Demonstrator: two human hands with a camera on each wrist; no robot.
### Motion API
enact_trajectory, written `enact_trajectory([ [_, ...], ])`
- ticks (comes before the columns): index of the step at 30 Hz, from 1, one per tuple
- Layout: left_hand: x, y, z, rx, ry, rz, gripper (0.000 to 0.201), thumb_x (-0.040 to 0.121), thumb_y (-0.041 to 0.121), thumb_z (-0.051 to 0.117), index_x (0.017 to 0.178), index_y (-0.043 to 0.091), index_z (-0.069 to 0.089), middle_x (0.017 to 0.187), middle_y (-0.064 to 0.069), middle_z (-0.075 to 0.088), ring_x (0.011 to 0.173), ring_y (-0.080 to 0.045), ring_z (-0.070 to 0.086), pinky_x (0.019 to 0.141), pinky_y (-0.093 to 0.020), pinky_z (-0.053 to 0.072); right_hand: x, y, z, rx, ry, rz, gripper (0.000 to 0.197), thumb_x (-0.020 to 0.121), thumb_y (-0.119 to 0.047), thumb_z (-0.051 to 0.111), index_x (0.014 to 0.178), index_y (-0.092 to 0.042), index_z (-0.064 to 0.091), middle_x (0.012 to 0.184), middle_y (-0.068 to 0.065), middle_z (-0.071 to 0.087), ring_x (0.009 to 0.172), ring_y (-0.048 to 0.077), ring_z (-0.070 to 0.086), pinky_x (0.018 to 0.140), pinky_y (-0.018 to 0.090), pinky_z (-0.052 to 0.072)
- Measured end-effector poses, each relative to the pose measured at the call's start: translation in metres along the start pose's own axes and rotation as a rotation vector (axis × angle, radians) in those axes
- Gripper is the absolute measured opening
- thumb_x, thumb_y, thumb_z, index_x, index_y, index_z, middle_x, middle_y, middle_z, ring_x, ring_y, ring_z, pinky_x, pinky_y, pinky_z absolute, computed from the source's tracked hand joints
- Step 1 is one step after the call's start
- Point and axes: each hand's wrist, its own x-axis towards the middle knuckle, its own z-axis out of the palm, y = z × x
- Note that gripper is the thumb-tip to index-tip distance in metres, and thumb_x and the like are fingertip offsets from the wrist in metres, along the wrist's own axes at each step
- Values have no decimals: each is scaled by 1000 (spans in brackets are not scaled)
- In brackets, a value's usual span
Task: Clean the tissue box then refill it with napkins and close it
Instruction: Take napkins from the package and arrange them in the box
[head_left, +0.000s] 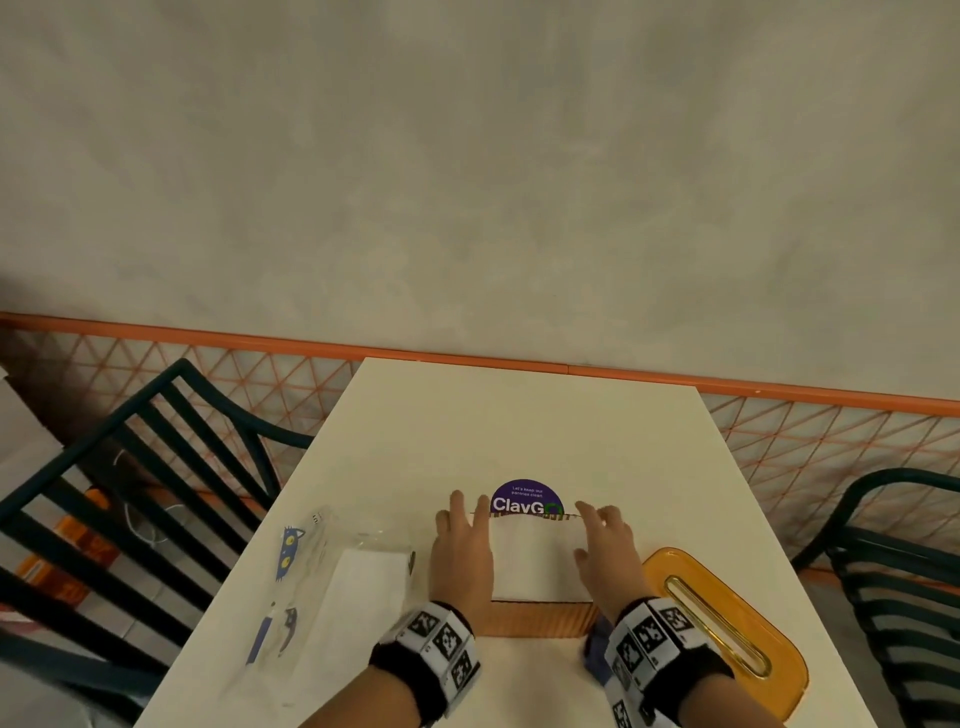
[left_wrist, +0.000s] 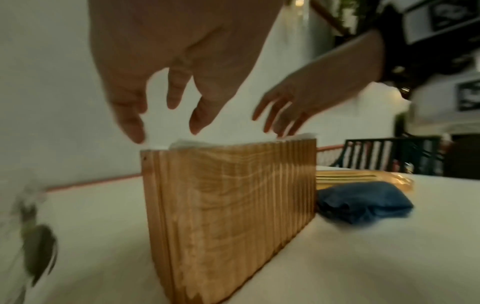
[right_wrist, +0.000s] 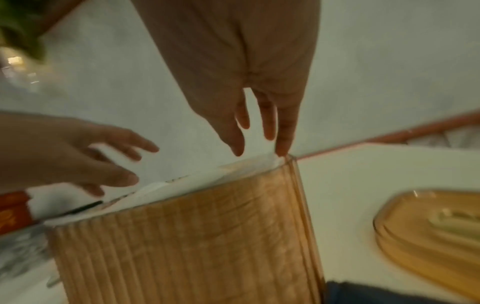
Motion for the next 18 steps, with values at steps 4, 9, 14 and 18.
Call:
enact_trajectory([
  [4, -14, 13, 7, 34, -129, 141, 37, 82, 26, 67, 119, 24, 61, 142, -5, 43, 119, -26, 50, 91, -36, 51, -1, -2, 10, -144, 60, -453, 47, 78, -12, 70, 123, -23, 58, 137, 12, 47, 128, 36, 43, 101, 45, 47],
  [9, -5, 11, 11, 29, -377, 25, 41, 97, 29, 45, 137, 20, 45, 142, -6, 35, 131, -25, 37, 104, -35, 40, 5, -2, 18, -277, -395, -389, 52, 96, -21, 46, 145, -29, 30, 155, 4, 20, 140, 21, 27, 114, 30, 27],
  [14, -1, 10, -9, -9, -406, 11, 37, 95, 23, 48, 129, 10, 53, 133, -9, 50, 125, -27, 48, 100, -35, 42, 9, -10, 8, -421, -504, -382, 53, 97, -21, 40, 146, -30, 24, 153, 8, 24, 134, 25, 36, 111, 33, 32],
  [18, -1, -31, -46, -294, 78, -122, 25, 93, 12, 45, 110, 13, 64, 111, -3, 62, 102, -19, 60, 89, -33, 51, 7, -10, 2, -492, -496, -451, 52, 98, -16, 37, 148, -21, 21, 154, 6, 27, 140, 26, 27, 114, 35, 27],
])
